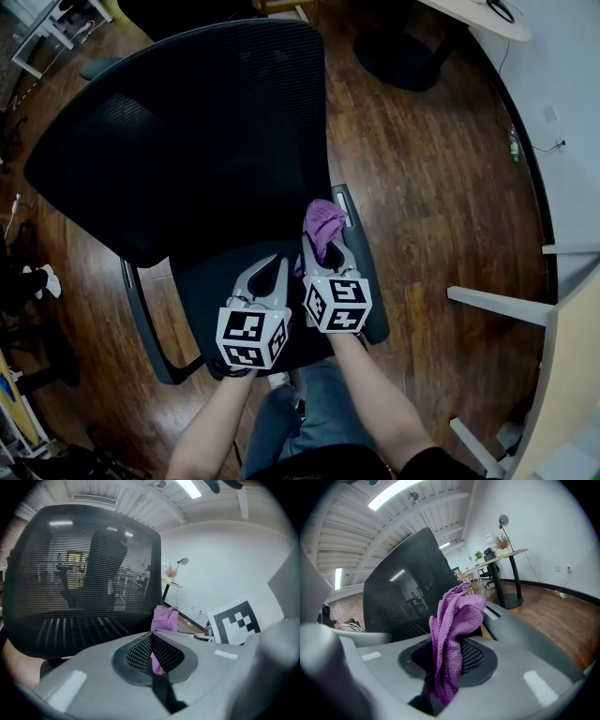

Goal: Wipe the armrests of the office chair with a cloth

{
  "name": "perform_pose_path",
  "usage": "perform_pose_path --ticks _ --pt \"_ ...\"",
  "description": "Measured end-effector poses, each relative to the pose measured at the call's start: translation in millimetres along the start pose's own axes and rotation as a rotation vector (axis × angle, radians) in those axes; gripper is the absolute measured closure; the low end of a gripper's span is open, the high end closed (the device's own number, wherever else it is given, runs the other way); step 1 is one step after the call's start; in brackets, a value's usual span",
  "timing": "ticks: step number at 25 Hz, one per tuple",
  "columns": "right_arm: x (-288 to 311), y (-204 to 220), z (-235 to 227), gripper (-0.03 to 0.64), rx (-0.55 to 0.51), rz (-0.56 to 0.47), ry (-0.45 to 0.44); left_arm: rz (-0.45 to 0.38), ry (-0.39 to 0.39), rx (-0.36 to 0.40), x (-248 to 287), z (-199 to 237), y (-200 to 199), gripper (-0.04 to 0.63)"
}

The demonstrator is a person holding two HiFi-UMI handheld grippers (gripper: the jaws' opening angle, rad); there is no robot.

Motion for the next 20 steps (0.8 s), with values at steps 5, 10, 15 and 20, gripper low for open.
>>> perform_pose_path --ticks 5,10,15,20 --pt "-28.1 9.4 1.2 0.522 -0.019 -0.007 0.033 0.009 0.043 0.011 -13.3 -9.3 8.1 0.591" --pt "-59.3 18.1 3.5 0.523 -0.020 -0.025 0.077 0.021 0.091 0.026 -32.7 -20.4 19.7 0.591" --pt "-92.7 28.6 5.8 0.522 -0.033 -0.037 0.110 0.023 0.141 0.045 -52.0 -36.2 29.6 0.591" --pt "-124.4 42.0 1.5 0.522 -0.040 -0.054 0.155 0.026 0.187 0.058 -67.4 -50.9 44.8 0.591"
Point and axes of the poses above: the fingertips, and each gripper's own axes: x forward along the fingers, z to its left, y out of its underside, the point moved 3 cm from there along -x, backward along the fingers, and after that the axes turned 9 degrees about -z, right-handed, at the moved point
